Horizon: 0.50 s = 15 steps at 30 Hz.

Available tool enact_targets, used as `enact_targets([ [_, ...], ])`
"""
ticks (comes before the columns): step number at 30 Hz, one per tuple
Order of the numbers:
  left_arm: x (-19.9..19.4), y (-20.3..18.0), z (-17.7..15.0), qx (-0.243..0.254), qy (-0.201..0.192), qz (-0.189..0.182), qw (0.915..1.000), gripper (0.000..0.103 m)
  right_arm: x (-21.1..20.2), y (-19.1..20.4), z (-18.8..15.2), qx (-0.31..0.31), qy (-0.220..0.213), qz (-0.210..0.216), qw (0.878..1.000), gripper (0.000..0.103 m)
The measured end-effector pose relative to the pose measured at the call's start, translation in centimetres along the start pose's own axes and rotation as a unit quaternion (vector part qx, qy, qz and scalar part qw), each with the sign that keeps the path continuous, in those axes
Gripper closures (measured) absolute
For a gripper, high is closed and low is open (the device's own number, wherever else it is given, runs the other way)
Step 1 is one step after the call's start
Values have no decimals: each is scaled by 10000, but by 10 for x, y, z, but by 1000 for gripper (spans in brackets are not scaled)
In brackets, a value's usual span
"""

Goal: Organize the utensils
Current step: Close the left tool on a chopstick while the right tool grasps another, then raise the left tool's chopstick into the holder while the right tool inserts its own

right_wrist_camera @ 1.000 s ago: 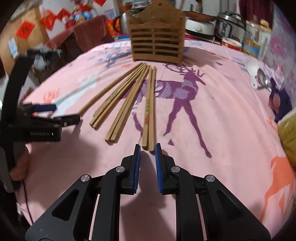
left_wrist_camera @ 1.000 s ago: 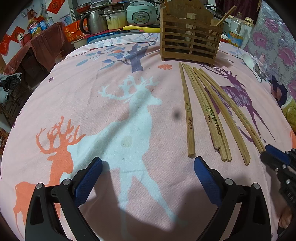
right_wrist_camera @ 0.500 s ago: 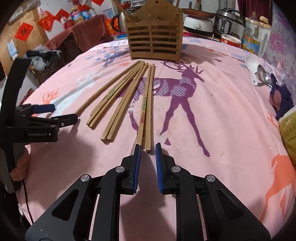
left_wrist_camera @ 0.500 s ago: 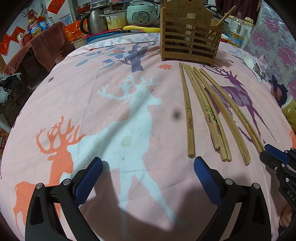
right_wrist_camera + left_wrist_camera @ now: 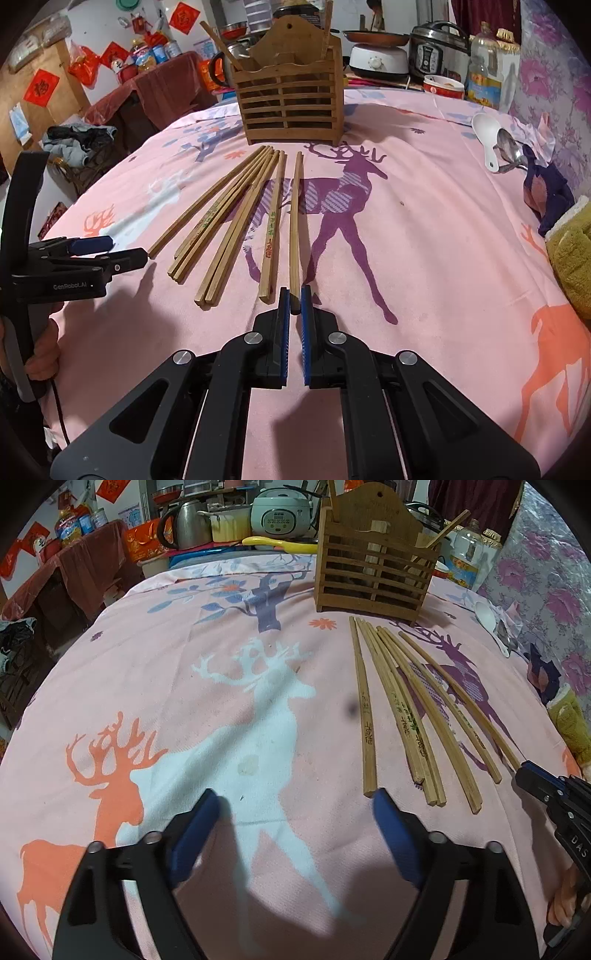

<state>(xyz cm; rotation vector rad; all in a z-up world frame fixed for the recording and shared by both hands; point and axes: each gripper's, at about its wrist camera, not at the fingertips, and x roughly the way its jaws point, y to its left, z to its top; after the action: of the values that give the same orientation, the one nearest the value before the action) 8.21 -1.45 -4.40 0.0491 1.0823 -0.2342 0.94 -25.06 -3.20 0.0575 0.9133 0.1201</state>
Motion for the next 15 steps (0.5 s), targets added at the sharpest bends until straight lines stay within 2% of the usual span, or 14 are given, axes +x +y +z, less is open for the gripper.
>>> enact_targets([
  [2, 0, -6, 0, 111, -17, 19, 9999, 27, 2, -1, 0, 26, 55, 9, 10000, 96],
  [6, 3, -28, -1, 611, -48, 152, 9980, 30, 10, -5, 1, 143, 242, 42, 9996, 92],
  [7, 3, -31, -1, 698, -77, 147, 9974, 34, 11, -6, 0, 170, 274, 63, 9995, 92],
  [9, 3, -30, 0, 719, -71, -29, 9974, 47, 12, -8, 0, 214, 312, 97, 9992, 95],
  [11, 2, -29, 0, 686, -124, -96, 9975, 79, 11, -8, -1, 204, 288, 116, 9993, 96],
  [13, 0, -27, 0, 657, -101, -307, 9973, 97, 10, -7, -1, 170, 238, 114, 9995, 96],
  [15, -2, -25, 0, 582, -122, -386, 9975, 97, 8, -6, -1, 156, 176, 99, 9997, 96],
])
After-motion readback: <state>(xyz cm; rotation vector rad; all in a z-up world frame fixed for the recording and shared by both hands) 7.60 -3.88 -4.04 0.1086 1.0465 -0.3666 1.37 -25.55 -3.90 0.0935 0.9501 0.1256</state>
